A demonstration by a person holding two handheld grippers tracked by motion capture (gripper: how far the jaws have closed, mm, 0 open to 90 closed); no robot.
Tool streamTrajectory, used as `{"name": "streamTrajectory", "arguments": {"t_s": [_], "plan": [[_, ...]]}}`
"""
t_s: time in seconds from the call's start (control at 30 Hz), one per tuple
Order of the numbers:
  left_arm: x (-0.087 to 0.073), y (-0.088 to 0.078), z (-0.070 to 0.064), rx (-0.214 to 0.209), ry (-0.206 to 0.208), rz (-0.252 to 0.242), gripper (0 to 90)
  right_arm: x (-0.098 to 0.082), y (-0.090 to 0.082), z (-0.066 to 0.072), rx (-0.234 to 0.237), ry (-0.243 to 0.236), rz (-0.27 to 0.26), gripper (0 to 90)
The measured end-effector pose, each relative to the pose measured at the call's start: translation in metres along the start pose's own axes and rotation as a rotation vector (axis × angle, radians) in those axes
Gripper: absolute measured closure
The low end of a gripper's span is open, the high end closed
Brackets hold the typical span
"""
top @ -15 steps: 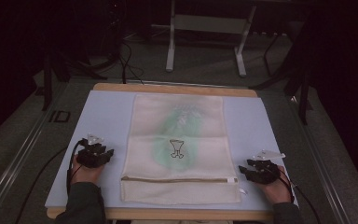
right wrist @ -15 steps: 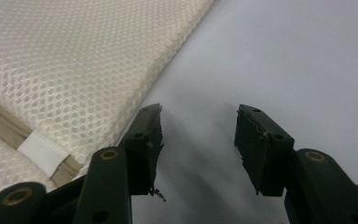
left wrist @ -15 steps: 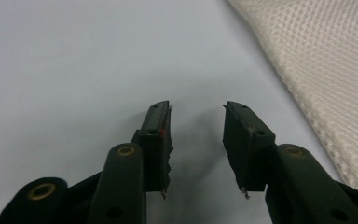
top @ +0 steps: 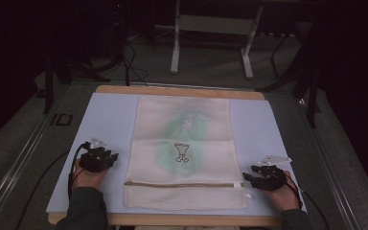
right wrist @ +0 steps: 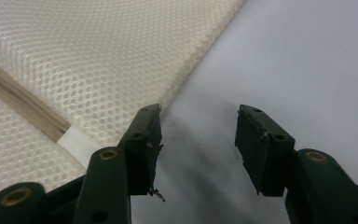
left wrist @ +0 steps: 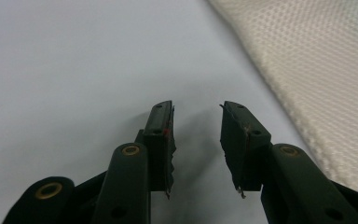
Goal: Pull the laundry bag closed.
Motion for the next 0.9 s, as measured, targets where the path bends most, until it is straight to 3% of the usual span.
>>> {"name": "streamTrajectory", "arguments": {"t_s": [0.47,0.9], "plan": [[0.002,-0.002,-0.006,-0.03,0.048,-0.002,64.2,0.007,-0.003,0.011,0.013,-0.031,-0.008,51.9],[0.002,-0.006,-0.003,-0.051,0.048,-0.022,64.6,0.014,-0.009,0.02,0.032,-0.067,-0.026,53.4]]}}
Point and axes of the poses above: each handheld gripper's, and its own axes: y roughly forward along the jaws, x roughly out of its top, z roughly to its left, the point moved 2 cm from there along y, roughly forward along the jaws, and after that the axes turned 10 degrees about z, right-handed, at the moved point
